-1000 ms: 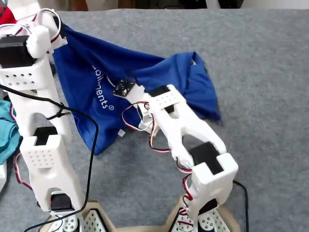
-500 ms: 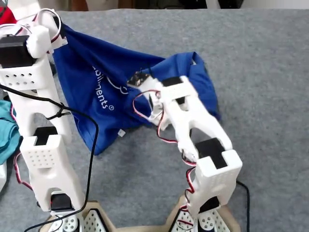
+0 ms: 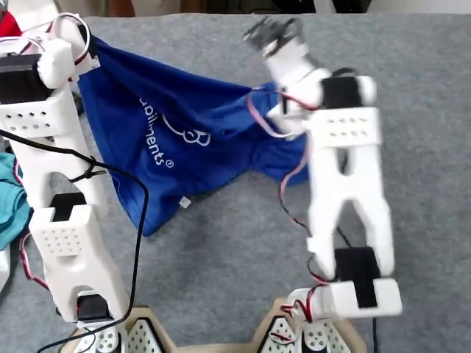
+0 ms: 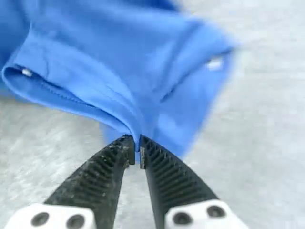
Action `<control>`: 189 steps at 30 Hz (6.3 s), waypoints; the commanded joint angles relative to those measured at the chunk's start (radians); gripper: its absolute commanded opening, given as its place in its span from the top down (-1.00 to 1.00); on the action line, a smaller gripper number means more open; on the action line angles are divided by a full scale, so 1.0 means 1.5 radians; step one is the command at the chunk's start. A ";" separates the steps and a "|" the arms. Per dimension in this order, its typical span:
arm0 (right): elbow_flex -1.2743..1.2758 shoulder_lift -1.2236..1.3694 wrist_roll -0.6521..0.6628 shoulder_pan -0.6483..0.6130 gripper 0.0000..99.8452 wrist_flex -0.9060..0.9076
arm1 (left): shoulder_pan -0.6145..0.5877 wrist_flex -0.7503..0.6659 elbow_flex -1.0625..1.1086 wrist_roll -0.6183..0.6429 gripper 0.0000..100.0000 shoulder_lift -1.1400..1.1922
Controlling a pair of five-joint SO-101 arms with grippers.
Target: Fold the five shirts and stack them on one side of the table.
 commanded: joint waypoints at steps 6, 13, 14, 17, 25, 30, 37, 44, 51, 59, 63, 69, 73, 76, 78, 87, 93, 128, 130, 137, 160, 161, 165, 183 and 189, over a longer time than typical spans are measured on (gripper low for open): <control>-0.323 -0.078 0.000 0.084 0.99 0.103 | -0.006 0.006 -0.006 -0.001 0.96 -0.013; -0.513 -0.079 0.000 0.145 0.99 0.137 | 0.000 0.006 0.000 0.000 0.96 -0.095; -0.532 -0.080 0.000 0.154 0.99 0.138 | 0.000 0.006 0.000 0.000 0.96 -0.111; -0.588 -0.081 -0.002 0.185 0.99 0.139 | 0.000 0.006 0.000 -0.003 0.96 -0.164; -0.749 -0.092 0.000 0.218 0.99 0.162 | 0.000 0.006 0.000 -0.005 0.96 -0.338; -0.770 -0.153 0.000 0.219 0.99 0.159 | 0.000 0.006 0.000 -0.005 0.96 -0.439; -0.770 -0.247 0.000 0.220 0.99 0.135 | 0.000 0.006 0.000 -0.005 0.96 -0.562; -0.766 -0.290 0.000 0.260 0.99 0.096 | -0.001 0.006 0.001 -0.017 0.96 -0.645; -0.619 -0.295 0.001 0.282 0.99 -0.020 | -0.001 0.006 0.155 -0.018 0.96 -0.655; -0.583 -0.291 0.024 0.282 0.99 -0.096 | 0.000 0.005 0.327 -0.017 0.96 -0.652; -0.585 -0.294 0.036 0.282 0.99 -0.128 | 0.000 0.005 0.392 -0.017 0.96 -0.649; -0.585 -0.293 0.072 0.282 0.99 -0.193 | -0.004 0.005 0.435 -0.019 0.96 -0.654; -0.580 -0.290 0.106 0.282 0.99 -0.242 | -0.005 0.005 0.430 -0.019 0.96 -0.655; -0.580 -0.289 0.129 0.279 0.99 -0.270 | -0.005 0.005 0.430 -0.019 0.96 -0.655; -0.580 -0.289 0.141 0.279 0.99 -0.286 | -0.005 0.005 0.426 -0.019 0.96 -0.655; -0.584 -0.292 0.180 0.281 0.99 -0.310 | -0.005 0.005 0.276 -0.019 0.96 -0.656; -0.580 -0.291 0.180 0.282 0.99 -0.344 | -0.005 0.005 0.252 -0.019 0.96 -0.656; 0.072 -0.289 0.249 0.204 0.99 -0.421 | -0.005 -0.433 1.035 -0.020 0.96 -0.654; 0.105 -0.289 0.249 0.204 0.99 -0.437 | -0.005 -0.479 1.076 -0.020 0.96 -0.649; 0.212 -0.288 0.249 0.204 0.99 -0.491 | -0.005 -0.616 1.194 -0.020 0.96 -0.648; 0.026 -0.238 0.250 0.209 0.99 -0.093 | -0.007 -0.505 1.299 -0.081 0.96 -0.655; 0.013 -0.238 0.252 0.209 0.99 -0.074 | -0.007 -0.485 1.287 -0.081 0.96 -0.655; -0.032 -0.238 0.267 0.214 0.99 -0.037 | -0.007 -0.417 1.230 -0.081 0.96 -0.655; -0.186 -0.221 0.179 0.218 0.99 -0.250 | -0.005 -0.299 0.930 -0.076 0.96 -0.650; -0.173 -0.141 0.179 0.211 0.99 -0.311 | -0.005 -0.394 1.004 -0.076 0.96 -0.648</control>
